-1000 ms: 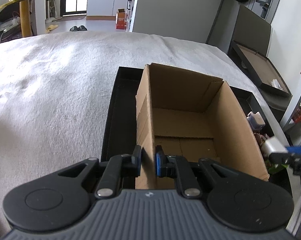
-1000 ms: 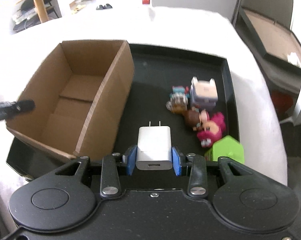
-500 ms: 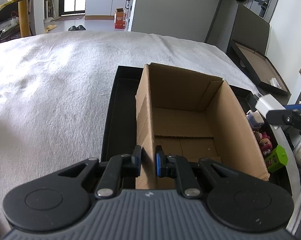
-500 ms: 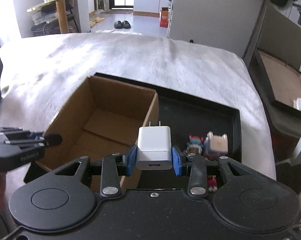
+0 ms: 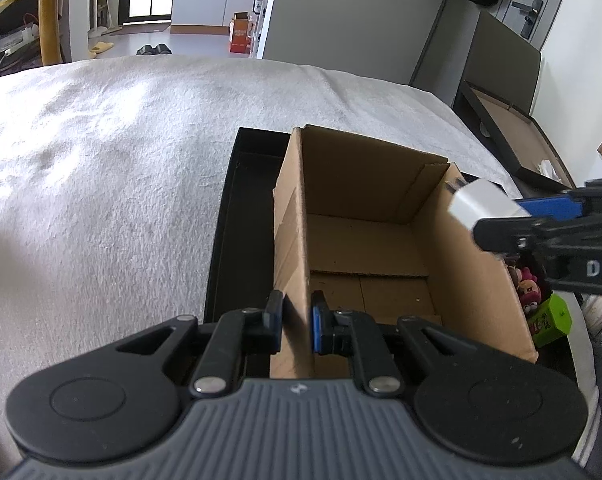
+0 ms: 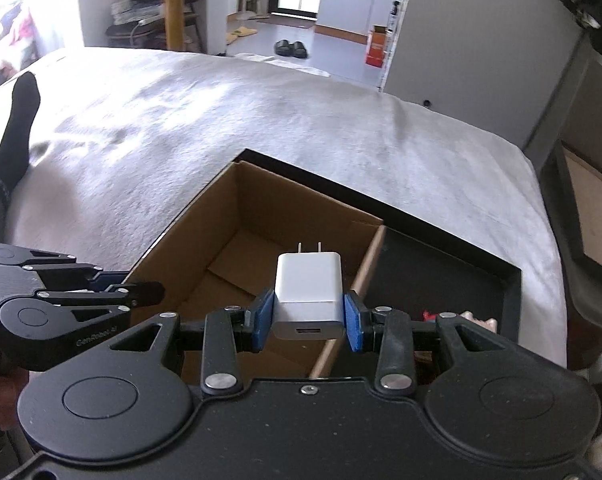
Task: Organize rigid objects
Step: 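Lift the white charger with the right tool and release it inside the cardboard box, then move the right tool back to the green hexagonal toy and grasp it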
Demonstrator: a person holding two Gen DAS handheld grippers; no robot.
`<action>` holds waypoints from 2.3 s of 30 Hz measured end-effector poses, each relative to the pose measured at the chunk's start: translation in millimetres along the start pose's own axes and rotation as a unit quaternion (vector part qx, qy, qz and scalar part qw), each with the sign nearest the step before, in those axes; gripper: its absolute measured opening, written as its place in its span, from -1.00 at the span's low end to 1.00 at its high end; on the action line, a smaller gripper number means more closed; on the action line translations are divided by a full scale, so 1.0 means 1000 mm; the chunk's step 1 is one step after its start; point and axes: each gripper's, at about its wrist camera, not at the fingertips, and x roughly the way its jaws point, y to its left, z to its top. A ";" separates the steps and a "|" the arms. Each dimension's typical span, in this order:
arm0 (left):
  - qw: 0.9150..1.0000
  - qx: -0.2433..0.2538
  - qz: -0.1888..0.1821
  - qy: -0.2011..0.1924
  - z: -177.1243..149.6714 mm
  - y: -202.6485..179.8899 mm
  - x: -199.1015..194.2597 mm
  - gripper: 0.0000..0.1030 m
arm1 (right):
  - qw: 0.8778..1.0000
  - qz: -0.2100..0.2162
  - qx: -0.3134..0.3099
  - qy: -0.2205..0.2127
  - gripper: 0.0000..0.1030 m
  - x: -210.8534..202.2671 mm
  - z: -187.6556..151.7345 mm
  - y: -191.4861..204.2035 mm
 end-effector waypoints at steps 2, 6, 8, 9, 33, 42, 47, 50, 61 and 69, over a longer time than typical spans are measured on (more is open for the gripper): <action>1.000 -0.002 -0.001 0.001 0.000 0.001 0.000 -0.75 | 1.000 0.005 -0.009 0.000 -0.29 0.002 0.000 0.004; 1.000 -0.007 -0.004 0.002 0.000 0.002 0.000 -0.75 | 1.000 0.012 -0.025 0.001 -0.29 0.010 0.002 0.012; 1.000 -0.008 -0.005 0.002 0.001 0.003 0.000 -0.75 | 0.999 0.017 -0.033 0.002 -0.29 0.013 0.004 0.016; 1.000 -0.010 -0.006 0.002 0.001 0.003 0.000 -0.75 | 0.999 0.020 -0.038 0.001 -0.29 0.016 0.005 0.019; 1.000 -0.014 -0.010 0.008 -0.001 0.004 0.002 -0.71 | 0.999 0.024 -0.005 -0.034 0.27 0.025 0.030 0.013; 1.000 -0.005 -0.001 0.018 0.001 0.000 0.001 -0.67 | 1.000 0.008 0.017 -0.023 0.52 0.002 0.009 -0.006; 1.000 0.004 0.013 0.014 0.002 -0.003 -0.004 -0.48 | 0.999 0.002 0.046 -0.014 0.60 -0.007 -0.011 -0.024; 1.000 0.008 0.023 0.012 0.004 -0.005 -0.005 -0.37 | 0.998 -0.004 0.064 -0.007 0.60 -0.010 -0.023 -0.036; 0.998 0.012 0.054 0.017 0.010 -0.024 -0.005 0.36 | 0.990 -0.022 0.141 0.008 0.60 -0.013 -0.066 -0.083; 0.995 0.034 0.087 0.022 0.011 -0.040 0.002 0.69 | 0.982 -0.039 0.186 0.019 0.62 -0.010 -0.096 -0.118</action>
